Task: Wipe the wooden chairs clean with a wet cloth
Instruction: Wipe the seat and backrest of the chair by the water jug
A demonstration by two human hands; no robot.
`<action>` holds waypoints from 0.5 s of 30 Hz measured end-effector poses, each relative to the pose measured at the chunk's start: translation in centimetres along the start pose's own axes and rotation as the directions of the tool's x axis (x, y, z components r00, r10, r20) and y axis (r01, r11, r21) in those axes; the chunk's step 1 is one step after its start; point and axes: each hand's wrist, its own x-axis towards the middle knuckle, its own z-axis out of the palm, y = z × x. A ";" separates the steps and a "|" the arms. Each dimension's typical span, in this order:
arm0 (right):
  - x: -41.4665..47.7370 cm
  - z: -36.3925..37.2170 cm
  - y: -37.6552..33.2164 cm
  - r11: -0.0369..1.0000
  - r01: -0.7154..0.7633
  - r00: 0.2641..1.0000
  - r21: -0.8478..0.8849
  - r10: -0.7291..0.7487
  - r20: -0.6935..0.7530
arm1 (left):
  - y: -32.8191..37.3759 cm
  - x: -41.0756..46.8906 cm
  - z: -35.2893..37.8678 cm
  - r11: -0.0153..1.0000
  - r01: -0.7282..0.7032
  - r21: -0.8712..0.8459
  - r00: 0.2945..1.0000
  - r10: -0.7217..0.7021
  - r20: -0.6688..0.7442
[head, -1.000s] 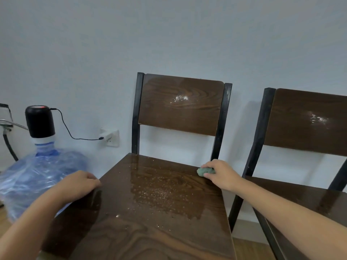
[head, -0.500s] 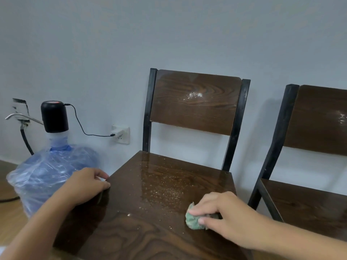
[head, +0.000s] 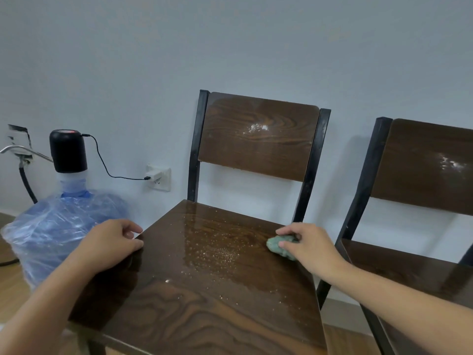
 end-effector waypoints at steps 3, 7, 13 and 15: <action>1.1 2.0 -1.4 0.998 0.050 0.999 -0.030 -0.050 -0.007 | 0.8 -0.5 0.0 0.995 -0.090 0.037 0.995 0.092 -0.046; 1.0 2.7 -4.0 0.987 0.158 0.954 -0.036 -0.143 0.262 | 1.9 -1.1 0.1 0.982 -0.188 0.023 0.980 0.190 -0.058; -2.5 -1.7 -3.8 0.973 0.232 0.868 0.015 -0.214 0.448 | 2.2 -1.0 0.5 0.977 -0.213 -0.028 0.975 0.211 -0.069; -4.0 -4.4 -3.1 0.968 0.249 0.913 0.032 -0.245 0.327 | 2.3 -1.0 0.7 0.975 -0.216 -0.044 0.975 0.212 -0.072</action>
